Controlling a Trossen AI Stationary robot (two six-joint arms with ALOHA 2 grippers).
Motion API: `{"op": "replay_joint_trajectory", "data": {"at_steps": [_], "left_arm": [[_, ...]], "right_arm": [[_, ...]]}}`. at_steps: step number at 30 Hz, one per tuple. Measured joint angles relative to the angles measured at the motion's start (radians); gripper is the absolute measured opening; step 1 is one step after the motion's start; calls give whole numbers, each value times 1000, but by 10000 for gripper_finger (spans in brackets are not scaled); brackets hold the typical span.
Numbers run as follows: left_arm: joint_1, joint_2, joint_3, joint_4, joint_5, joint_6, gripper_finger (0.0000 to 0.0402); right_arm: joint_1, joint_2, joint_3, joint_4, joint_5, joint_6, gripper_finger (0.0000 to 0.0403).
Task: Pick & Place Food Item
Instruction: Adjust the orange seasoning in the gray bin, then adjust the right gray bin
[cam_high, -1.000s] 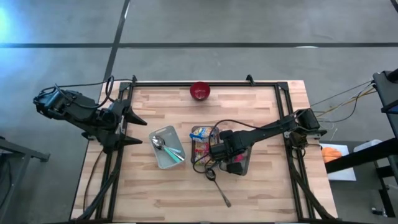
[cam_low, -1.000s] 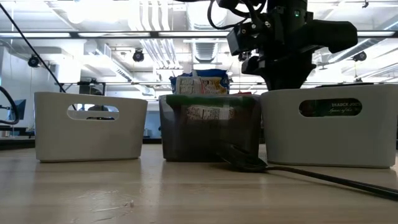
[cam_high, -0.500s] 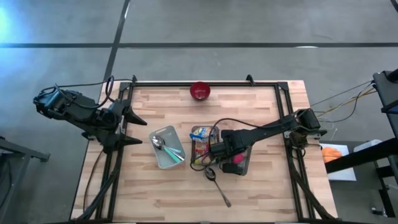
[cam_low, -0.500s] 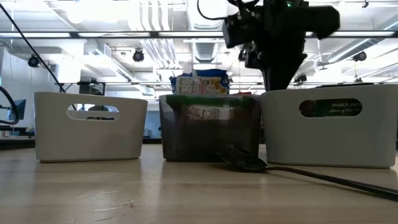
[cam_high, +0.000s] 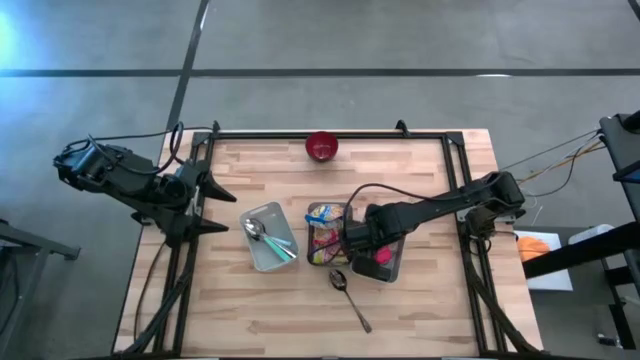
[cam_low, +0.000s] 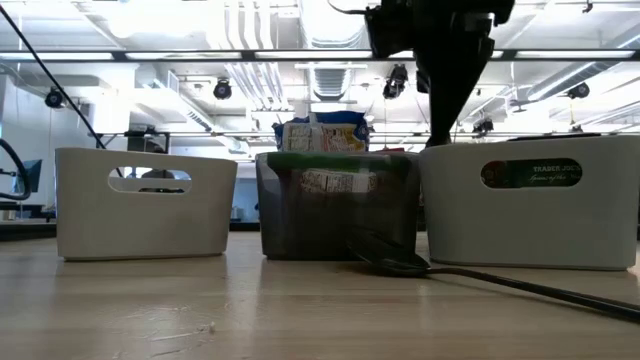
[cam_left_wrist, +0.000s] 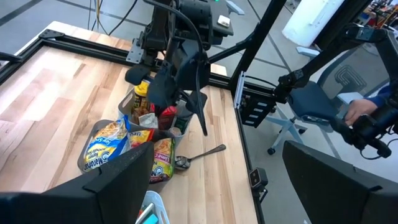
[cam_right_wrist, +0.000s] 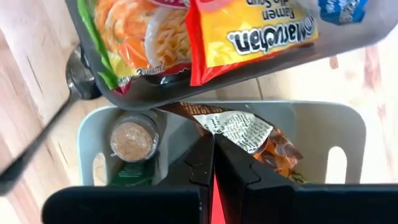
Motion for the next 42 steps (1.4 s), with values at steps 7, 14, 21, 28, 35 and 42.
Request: {"op": "replay_joint_trajectory", "data": {"at_steps": [7, 14, 21, 28, 35, 42], "left_arm": [[0, 0, 0, 0, 0, 0, 361], [0, 0, 0, -1, 0, 0, 361], [0, 0, 0, -3, 0, 0, 361], [0, 0, 0, -3, 0, 0, 361], [0, 0, 0, -3, -12, 0, 361], [0, 0, 0, -3, -15, 1, 361]], "right_arm": [[0, -4, 0, -27, 16, 102, 8], [1, -31, 0, -55, 54, 198, 8], [1, -92, -1, -56, 128, 310, 8], [1, -117, -30, -44, 171, 424, 8], [34, -117, -78, -41, 225, 541, 8], [79, -117, -104, -39, 271, 625, 8]]}}
